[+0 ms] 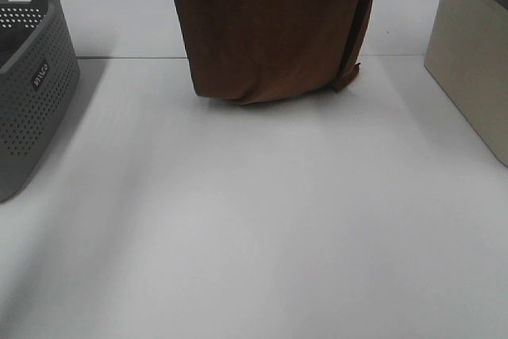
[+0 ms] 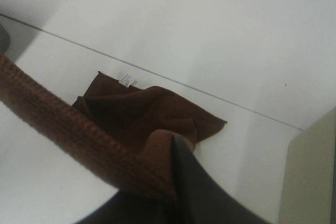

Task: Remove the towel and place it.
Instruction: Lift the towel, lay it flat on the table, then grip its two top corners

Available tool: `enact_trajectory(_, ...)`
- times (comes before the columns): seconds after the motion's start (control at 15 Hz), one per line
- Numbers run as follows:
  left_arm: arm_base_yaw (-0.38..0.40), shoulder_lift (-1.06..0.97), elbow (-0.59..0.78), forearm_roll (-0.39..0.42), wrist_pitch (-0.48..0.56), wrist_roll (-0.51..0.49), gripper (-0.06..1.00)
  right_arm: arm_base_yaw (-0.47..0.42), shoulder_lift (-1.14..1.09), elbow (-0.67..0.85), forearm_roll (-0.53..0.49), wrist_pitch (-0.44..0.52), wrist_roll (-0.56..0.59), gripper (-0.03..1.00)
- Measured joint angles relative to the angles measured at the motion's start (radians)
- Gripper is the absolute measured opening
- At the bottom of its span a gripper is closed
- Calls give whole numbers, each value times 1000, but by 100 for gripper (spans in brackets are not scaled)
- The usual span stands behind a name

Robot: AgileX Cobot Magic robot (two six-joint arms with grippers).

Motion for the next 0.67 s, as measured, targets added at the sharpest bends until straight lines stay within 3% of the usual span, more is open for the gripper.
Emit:
enact_trajectory(0.07, -7, -42, 75, 0, 0, 29, 0, 0, -43, 82, -3, 0, -1, 1)
enact_trajectory(0.13, -37, -143, 246, 0, 2, 99, 0, 0, -126, 254, -45, 0, -2, 1)
enact_trajectory(0.2, -45, -166, 283, 0, 2, 111, 0, 0, -148, 296, -62, 0, -5, 1)
enact_trajectory(0.47, -102, -369, 647, 34, 0, 174, 0, 0, -335, 525, -131, 0, -16, 1)
enact_trajectory(0.67, -108, -503, 866, -26, -8, 199, 0, 9, -474, 660, -135, -1, -20, 1)
